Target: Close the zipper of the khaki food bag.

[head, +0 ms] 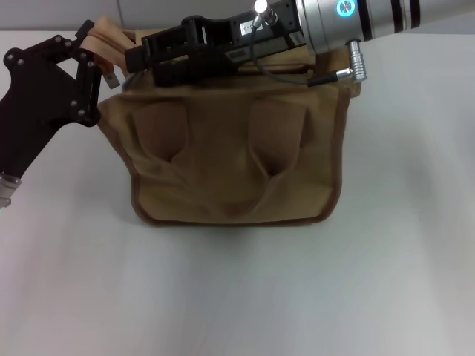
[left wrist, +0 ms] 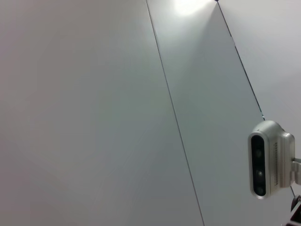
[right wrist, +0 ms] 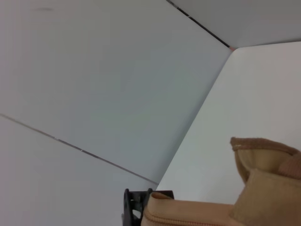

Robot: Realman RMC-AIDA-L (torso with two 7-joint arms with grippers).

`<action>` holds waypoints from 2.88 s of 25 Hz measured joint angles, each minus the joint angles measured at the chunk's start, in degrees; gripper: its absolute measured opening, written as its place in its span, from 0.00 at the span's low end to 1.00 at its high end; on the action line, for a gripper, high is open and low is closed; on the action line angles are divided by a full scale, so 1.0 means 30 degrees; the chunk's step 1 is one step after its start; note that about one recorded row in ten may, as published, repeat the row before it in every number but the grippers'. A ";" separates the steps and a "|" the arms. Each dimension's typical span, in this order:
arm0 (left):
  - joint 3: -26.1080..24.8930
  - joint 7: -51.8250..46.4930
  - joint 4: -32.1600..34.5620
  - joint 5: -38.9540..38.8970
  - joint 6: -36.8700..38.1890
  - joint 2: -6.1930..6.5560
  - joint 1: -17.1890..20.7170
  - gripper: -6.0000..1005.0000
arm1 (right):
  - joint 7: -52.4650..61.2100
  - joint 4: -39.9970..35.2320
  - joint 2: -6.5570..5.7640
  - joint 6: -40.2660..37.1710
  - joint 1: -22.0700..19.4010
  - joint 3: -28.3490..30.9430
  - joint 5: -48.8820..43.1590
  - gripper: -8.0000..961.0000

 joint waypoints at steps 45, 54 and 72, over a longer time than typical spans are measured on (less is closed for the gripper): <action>0.0000 -0.0136 -0.0467 -0.0171 0.0505 -0.0025 -0.0697 0.03 | 0.0366 -0.0033 0.0101 0.0489 -0.0392 -0.0226 0.0644 0.51; 0.0156 -0.0070 -0.0481 -0.0093 0.0798 -0.0038 -0.0736 0.03 | 0.0211 -0.0023 0.0180 0.0801 -0.0362 -0.1010 0.1208 0.51; 0.0011 -0.0146 -0.0467 -0.0237 0.0496 0.0005 -0.0623 0.03 | -0.0791 -0.0065 0.0125 0.1191 -0.0582 -0.1980 0.1478 0.25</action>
